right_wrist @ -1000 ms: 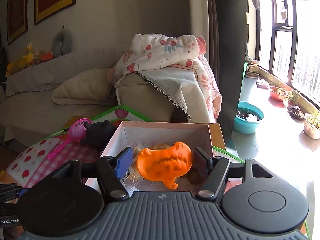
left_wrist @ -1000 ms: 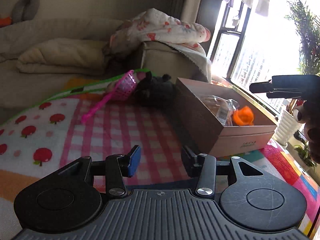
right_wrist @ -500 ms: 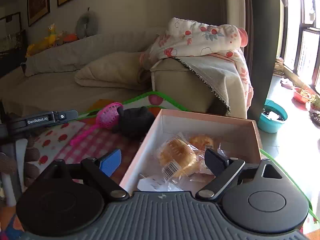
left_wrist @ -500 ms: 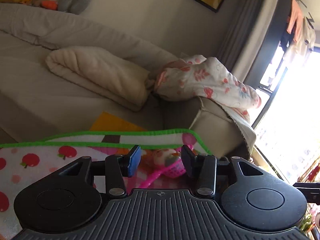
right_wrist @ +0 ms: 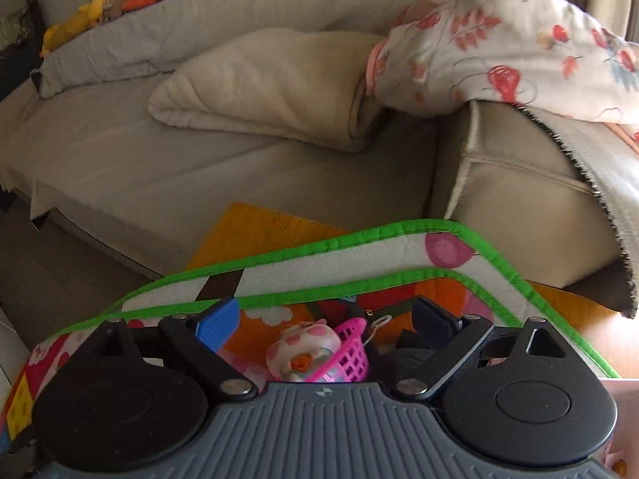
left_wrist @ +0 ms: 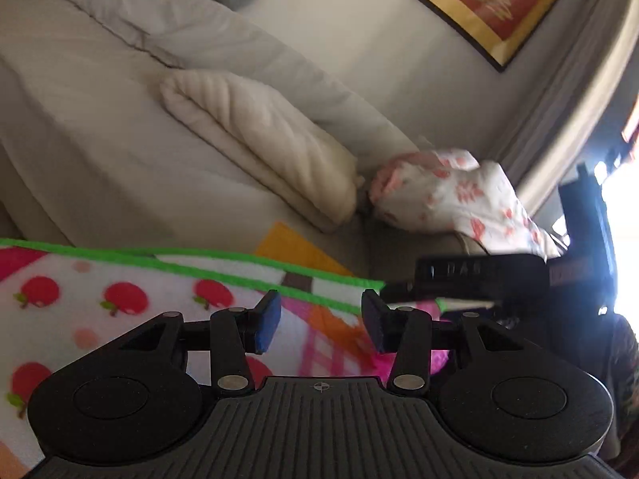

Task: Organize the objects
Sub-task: 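Release the orange toy into the pink box with the right gripper, then grasp the pink piggy figurine with the left gripper and lift it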

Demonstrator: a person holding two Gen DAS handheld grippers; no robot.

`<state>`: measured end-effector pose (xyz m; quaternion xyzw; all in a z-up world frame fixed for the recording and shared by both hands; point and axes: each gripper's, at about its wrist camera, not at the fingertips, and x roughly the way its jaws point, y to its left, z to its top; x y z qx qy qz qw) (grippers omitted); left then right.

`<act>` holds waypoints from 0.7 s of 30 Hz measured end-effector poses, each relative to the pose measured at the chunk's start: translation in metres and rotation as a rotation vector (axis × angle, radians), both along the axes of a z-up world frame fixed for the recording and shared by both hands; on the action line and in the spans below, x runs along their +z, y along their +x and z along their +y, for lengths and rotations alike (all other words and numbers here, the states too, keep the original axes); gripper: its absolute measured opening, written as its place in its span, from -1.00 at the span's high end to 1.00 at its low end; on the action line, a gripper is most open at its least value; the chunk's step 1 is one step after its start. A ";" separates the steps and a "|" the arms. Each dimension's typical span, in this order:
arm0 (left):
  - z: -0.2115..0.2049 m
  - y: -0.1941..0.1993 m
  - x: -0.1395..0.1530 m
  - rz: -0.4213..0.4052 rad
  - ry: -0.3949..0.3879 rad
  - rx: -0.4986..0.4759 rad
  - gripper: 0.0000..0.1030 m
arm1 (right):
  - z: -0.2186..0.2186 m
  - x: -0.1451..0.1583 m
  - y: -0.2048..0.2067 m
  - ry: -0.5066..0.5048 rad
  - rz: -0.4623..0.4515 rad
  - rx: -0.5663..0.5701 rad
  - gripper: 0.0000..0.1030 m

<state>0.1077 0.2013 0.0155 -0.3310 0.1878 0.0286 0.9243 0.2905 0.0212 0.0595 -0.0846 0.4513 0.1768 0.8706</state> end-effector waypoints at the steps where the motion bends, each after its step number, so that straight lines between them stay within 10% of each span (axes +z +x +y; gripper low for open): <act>1: 0.008 -0.003 0.000 -0.006 -0.011 0.039 0.06 | 0.007 -0.007 0.003 -0.027 0.003 0.005 -0.68; 5: 0.028 -0.010 0.001 -0.006 -0.072 0.097 0.06 | 0.018 -0.031 -0.003 -0.126 0.068 0.044 -0.11; 9: 0.028 -0.009 0.002 -0.002 -0.069 0.080 0.06 | 0.009 -0.028 -0.047 -0.164 0.079 0.138 -0.01; 18: 0.000 -0.011 0.007 0.013 -0.007 -0.042 0.07 | -0.051 0.007 -0.187 -0.161 -0.112 0.325 -0.02; 21: -0.016 -0.022 0.008 0.033 -0.007 -0.132 0.07 | -0.068 0.009 -0.214 -0.196 -0.206 0.340 -0.43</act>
